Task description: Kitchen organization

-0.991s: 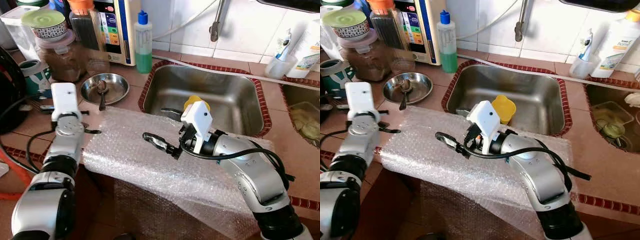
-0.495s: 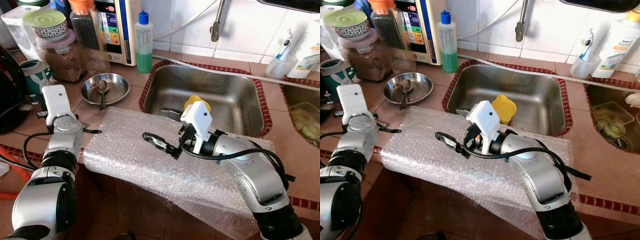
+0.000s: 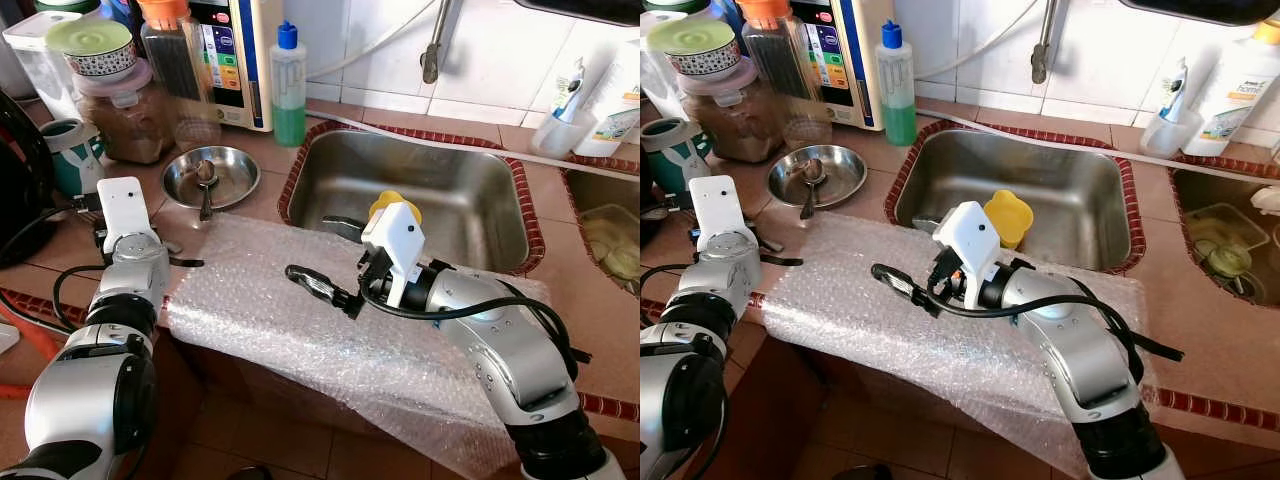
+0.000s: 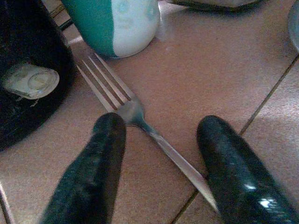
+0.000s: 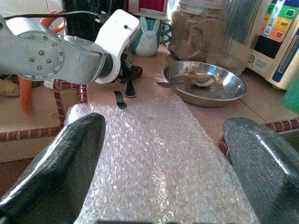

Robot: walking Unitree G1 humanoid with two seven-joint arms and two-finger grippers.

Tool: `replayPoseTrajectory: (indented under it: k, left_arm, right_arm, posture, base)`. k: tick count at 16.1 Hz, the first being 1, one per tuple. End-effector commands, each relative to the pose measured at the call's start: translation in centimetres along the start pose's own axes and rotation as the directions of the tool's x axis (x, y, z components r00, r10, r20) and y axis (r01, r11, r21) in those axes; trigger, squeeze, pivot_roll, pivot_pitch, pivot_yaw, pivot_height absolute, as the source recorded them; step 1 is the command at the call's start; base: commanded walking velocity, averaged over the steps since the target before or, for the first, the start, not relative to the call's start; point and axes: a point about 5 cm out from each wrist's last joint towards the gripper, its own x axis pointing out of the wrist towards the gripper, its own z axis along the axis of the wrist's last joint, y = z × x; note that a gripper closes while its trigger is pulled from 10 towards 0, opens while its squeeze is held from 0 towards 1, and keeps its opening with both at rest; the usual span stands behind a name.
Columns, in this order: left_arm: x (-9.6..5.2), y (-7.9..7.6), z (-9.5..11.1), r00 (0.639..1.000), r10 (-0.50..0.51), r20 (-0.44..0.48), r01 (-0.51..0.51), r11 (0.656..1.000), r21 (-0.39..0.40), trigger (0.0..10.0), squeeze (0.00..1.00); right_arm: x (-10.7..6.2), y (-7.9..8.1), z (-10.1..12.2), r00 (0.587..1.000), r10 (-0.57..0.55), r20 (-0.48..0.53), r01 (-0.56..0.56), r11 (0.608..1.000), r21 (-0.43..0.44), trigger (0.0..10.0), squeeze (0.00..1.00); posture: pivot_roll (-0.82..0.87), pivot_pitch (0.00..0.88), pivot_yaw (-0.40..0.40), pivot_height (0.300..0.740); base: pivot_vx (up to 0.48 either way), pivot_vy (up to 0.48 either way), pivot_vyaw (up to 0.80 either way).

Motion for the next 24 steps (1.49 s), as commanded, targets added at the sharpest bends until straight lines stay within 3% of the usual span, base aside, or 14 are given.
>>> replayPoseTrajectory:
  k: [1,6,9,12,18,19,20,22,24]
  left_arm:
    - [-0.3,-0.9,-1.2,0.997,-0.046,-0.062,0.047,0.999,0.01,10.0,1.0]
    - [-1.4,-3.5,-2.7,0.974,-0.198,-0.107,0.204,0.978,0.049,10.0,1.0]
    - [-1.7,-4.2,-2.8,0.961,-0.257,-0.101,0.264,0.963,0.052,10.0,1.0]
    - [-1.5,-4.1,-2.2,0.955,-0.29,-0.07,0.295,0.952,0.081,10.0,1.0]
    - [-0.9,-2.2,-2.6,0.951,-0.299,-0.072,0.308,0.934,0.181,10.0,1.0]
    - [-0.8,-2.0,-2.3,0.955,-0.289,-0.066,0.296,0.939,0.178,10.0,0.36]
    - [-0.7,-1.7,-1.2,0.961,-0.274,-0.036,0.277,0.952,0.134,10.0,0.0]
    - [-0.6,-1.4,-0.4,0.968,-0.25,-0.013,0.25,0.964,0.094,10.0,0.0]
    - [0.1,-0.1,0.2,0.982,-0.188,-0.003,0.188,0.981,0.047,10.0,0.0]
  right_arm:
    - [-0.2,-0.1,0.1,1.0,-0.008,0.001,0.008,1.0,-0.011,10.0,0.0]
    - [-0.3,-0.2,0.1,1.0,-0.011,0.001,0.011,1.0,-0.013,10.0,0.0]
    - [-0.2,-0.2,0.1,1.0,-0.012,0.001,0.012,1.0,-0.013,10.0,0.0]
    - [-0.2,-0.2,0.1,1.0,-0.015,0.0,0.015,1.0,-0.014,10.0,0.0]
    - [-0.1,-0.3,0.0,1.0,-0.019,-0.002,0.019,1.0,-0.014,10.0,0.0]
    - [-0.1,-0.3,0.0,1.0,-0.019,-0.002,0.019,1.0,-0.014,10.0,0.0]
    - [-0.1,-0.3,0.0,1.0,-0.018,-0.002,0.018,1.0,-0.012,10.0,0.0]
    - [-0.1,-0.3,0.0,1.0,-0.017,-0.001,0.017,1.0,-0.012,10.0,0.0]
    - [0.1,-0.3,0.0,1.0,-0.015,0.002,0.015,1.0,-0.012,10.0,0.0]
  posture:
    - [0.01,0.097,0.02,0.74]
    - [0.01,0.1,0.019,0.74]
    - [0.01,0.101,0.019,0.74]
    - [0.02,0.103,0.021,0.74]
    - [0.03,0.107,0.022,0.74]
    - [0.03,0.108,0.022,0.74]
    - [0.04,0.108,0.022,0.74]
    - [0.04,0.107,0.02,0.74]
    - [0.03,0.107,0.02,0.74]
  base:
    - [0.0,0.0,0.0]
    - [0.0,0.0,0.0]
    - [0.0,0.0,0.0]
    - [0.0,0.0,0.0]
    - [0.0,0.0,0.0]
    - [0.0,0.0,0.0]
    - [0.0,0.0,0.0]
    - [0.0,0.0,0.0]
    - [0.0,0.0,0.0]
